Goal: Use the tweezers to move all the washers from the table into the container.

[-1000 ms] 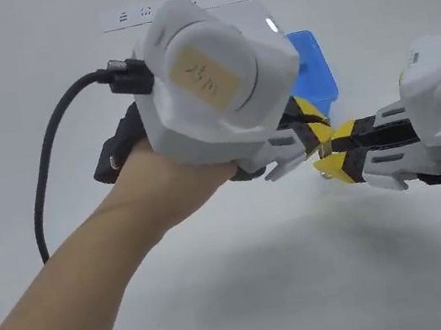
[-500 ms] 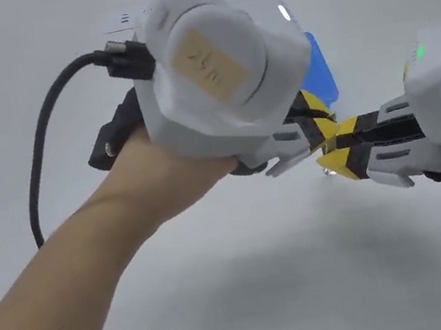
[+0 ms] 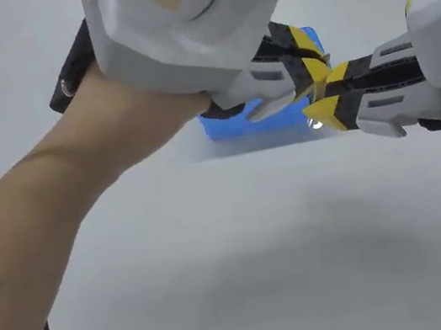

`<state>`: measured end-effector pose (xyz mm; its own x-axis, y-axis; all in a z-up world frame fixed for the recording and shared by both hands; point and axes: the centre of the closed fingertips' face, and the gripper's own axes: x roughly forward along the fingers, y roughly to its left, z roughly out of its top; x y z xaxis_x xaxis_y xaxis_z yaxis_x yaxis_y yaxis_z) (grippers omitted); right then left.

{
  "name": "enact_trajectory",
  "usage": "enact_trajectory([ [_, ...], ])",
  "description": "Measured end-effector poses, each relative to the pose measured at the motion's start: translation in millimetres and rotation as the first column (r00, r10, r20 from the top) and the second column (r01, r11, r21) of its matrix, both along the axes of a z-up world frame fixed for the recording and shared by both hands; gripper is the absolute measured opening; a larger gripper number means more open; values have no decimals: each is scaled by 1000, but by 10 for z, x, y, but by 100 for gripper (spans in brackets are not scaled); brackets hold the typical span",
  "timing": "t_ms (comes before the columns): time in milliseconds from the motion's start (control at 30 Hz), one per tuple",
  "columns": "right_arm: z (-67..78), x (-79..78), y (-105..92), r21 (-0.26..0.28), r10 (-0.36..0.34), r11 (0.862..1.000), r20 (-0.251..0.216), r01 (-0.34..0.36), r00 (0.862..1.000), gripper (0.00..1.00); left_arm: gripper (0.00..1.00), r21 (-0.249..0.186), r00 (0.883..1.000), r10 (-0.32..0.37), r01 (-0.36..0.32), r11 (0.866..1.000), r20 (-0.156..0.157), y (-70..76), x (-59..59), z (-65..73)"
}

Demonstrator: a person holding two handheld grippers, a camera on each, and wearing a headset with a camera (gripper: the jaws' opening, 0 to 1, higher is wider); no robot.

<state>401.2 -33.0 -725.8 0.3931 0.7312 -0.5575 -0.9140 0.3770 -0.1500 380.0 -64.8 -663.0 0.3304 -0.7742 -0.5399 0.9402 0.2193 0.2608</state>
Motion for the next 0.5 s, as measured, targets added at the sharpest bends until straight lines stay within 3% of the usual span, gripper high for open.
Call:
enact_trajectory([
  [267,92,205,78,10,-17,1000,48,16,999,5,0,-4,998,29,-29,1000,47,87,173,99],
  [467,26,438,72,19,-38,999,54,37,998,5,0,1,997,47,-47,999,60,119,336,48],
  [500,30,393,83,15,-37,999,54,37,998,5,0,1,997,46,-46,999,57,119,356,29],
])
